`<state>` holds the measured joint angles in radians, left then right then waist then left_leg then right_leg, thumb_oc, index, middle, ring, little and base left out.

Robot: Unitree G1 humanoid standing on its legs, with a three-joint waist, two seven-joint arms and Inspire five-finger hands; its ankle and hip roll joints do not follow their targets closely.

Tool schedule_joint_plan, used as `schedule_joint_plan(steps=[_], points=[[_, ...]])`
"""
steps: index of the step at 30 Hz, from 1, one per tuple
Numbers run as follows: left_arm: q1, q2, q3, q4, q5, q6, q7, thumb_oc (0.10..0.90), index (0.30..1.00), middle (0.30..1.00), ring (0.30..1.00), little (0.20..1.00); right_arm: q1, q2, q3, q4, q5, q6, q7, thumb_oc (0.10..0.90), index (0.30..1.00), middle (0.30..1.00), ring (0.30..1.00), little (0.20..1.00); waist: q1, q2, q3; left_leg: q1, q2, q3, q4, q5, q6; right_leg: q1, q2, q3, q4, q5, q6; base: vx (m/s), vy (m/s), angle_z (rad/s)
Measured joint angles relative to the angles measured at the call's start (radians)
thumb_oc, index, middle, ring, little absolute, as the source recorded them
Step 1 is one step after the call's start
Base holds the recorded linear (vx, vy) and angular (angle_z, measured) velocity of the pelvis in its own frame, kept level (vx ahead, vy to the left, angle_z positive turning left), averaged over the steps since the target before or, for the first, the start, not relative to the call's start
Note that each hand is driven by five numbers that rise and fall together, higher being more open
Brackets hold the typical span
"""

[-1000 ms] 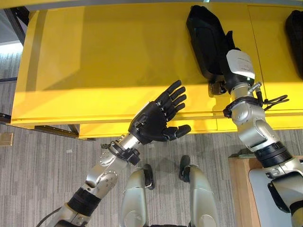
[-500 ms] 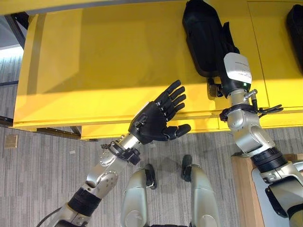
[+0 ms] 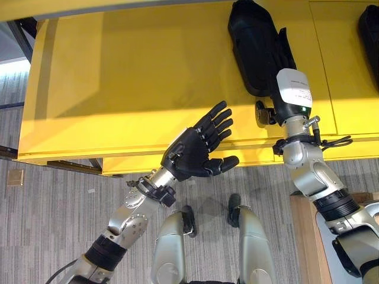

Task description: Move parts from the plastic box to the shelf.

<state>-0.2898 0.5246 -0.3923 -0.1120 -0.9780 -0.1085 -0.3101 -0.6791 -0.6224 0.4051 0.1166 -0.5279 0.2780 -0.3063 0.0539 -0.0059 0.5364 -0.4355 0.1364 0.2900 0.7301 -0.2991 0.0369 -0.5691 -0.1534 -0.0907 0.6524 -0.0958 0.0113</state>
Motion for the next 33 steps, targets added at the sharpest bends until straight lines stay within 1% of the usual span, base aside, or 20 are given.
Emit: schedule_joint_plan(steps=[3, 8, 12, 17, 21, 26, 33], points=[[0.003, 0.0, 0.0, 0.0, 0.0, 0.0, 0.0, 0.9, 1.0, 1.0, 1.0, 1.0, 0.013, 0.0, 0.0, -0.005, 0.002, 0.001, 0.0, 0.9, 1.0, 1.0, 1.0, 1.0, -0.001, 0.0, 0.0, 0.001, 0.0, 0.0, 0.0, 0.0, 0.0, 0.001, 0.0, 0.0, 0.0, 0.0, 0.0, 0.0, 0.0, 0.0], [0.011, -0.002, 0.0, -0.003, 0.001, -0.001, 0.0, 0.9, 1.0, 1.0, 1.0, 1.0, 0.034, 0.002, -0.001, -0.04, 0.066, 0.018, 0.003, 0.9, 1.0, 1.0, 1.0, 1.0, -0.001, 0.0, 0.0, 0.003, 0.0, 0.0, 0.0, 0.0, 0.0, 0.003, 0.001, 0.0, 0.0, 0.0, 0.0, 0.0, 0.0, 0.0], [0.028, -0.004, 0.0, -0.009, 0.001, -0.001, 0.0, 0.9, 1.0, 1.0, 1.0, 1.0, 0.051, 0.01, -0.006, -0.049, 0.106, 0.05, 0.016, 0.9, 1.0, 1.0, 1.0, 1.0, -0.003, 0.0, 0.0, 0.013, 0.001, 0.0, 0.0, 0.0, 0.0, 0.013, 0.001, 0.0, -0.002, 0.0, 0.0, 0.0, 0.0, 0.0], [0.04, -0.013, 0.0, -0.016, 0.002, -0.001, 0.0, 0.9, 1.0, 1.0, 1.0, 1.0, 0.062, 0.023, -0.01, -0.054, 0.111, 0.07, 0.038, 0.9, 1.0, 1.0, 1.0, 1.0, -0.014, -0.001, 0.0, 0.024, 0.002, 0.0, -0.001, -0.003, 0.001, 0.029, 0.002, 0.001, -0.011, 0.001, 0.002, 0.0, 0.0, 0.0], [0.041, -0.021, 0.001, -0.016, 0.002, -0.001, 0.0, 0.9, 1.0, 1.0, 1.0, 1.0, 0.055, 0.033, -0.035, -0.054, 0.159, 0.085, 0.059, 0.9, 1.0, 1.0, 1.0, 1.0, -0.021, -0.001, 0.0, 0.024, 0.003, 0.0, 0.0, -0.004, 0.004, 0.031, 0.001, 0.001, -0.013, 0.0, 0.001, 0.0, 0.0, 0.0], [0.041, -0.031, 0.002, -0.016, 0.002, 0.001, 0.0, 0.9, 1.0, 1.0, 1.0, 1.0, 0.049, 0.032, -0.043, -0.072, 0.236, 0.089, 0.08, 0.9, 1.0, 1.0, 1.0, 1.0, -0.023, -0.002, 0.0, 0.031, 0.003, 0.0, -0.001, -0.006, 0.006, 0.038, 0.001, 0.0, -0.014, 0.002, 0.005, 0.0, 0.0, 0.0], [0.041, -0.034, 0.003, -0.017, 0.003, 0.007, -0.001, 0.9, 1.0, 1.0, 1.0, 1.0, 0.048, 0.032, -0.048, -0.072, 0.24, 0.096, 0.099, 0.9, 1.0, 1.0, 1.0, 1.0, -0.023, -0.003, 0.0, 0.037, 0.002, -0.001, -0.001, -0.006, 0.006, 0.046, 0.001, -0.001, -0.016, 0.001, 0.006, 0.0, 0.0, 0.0]])
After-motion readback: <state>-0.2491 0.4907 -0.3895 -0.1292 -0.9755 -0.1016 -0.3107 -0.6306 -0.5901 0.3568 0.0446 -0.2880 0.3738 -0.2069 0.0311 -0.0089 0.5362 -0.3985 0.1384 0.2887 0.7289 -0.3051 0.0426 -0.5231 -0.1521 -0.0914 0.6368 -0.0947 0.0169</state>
